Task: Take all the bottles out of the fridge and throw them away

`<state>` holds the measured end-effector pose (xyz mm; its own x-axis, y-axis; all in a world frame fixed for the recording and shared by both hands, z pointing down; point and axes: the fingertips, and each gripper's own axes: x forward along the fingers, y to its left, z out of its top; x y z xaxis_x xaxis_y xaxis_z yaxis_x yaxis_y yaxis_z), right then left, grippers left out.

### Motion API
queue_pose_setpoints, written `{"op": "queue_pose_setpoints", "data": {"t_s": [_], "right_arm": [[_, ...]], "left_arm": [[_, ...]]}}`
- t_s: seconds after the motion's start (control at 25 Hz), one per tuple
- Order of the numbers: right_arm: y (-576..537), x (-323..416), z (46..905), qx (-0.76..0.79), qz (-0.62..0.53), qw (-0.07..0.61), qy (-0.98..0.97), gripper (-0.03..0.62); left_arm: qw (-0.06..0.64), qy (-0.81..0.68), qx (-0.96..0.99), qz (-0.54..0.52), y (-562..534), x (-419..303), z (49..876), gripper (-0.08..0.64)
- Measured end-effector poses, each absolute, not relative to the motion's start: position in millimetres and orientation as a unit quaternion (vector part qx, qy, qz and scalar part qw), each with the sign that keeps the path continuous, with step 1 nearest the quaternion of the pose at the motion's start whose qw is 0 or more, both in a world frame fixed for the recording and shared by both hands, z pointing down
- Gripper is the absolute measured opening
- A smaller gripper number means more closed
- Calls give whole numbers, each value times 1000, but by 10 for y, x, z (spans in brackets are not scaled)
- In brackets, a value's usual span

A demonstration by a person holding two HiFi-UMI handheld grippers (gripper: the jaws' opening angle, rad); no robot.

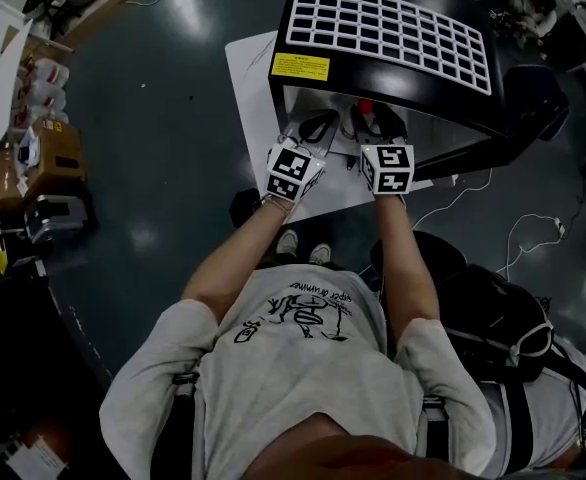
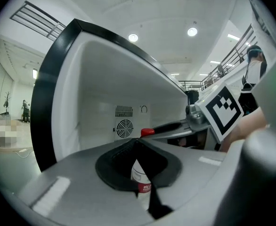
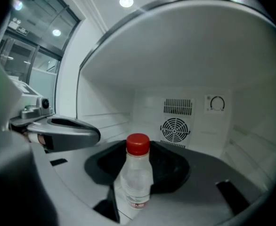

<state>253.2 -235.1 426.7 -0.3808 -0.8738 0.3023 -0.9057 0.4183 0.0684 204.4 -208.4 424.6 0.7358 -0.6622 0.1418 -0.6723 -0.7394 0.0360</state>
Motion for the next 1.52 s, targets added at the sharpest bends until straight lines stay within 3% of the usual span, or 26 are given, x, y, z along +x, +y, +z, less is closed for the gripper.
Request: {"op": "queue_pose_setpoints", "data": {"t_s": [1.52], "right_arm": [[-1259, 2545, 3537, 530, 30, 136, -837, 153]], "left_arm": [[16, -299, 954, -2, -1129, 1993, 3271, 8]]}}
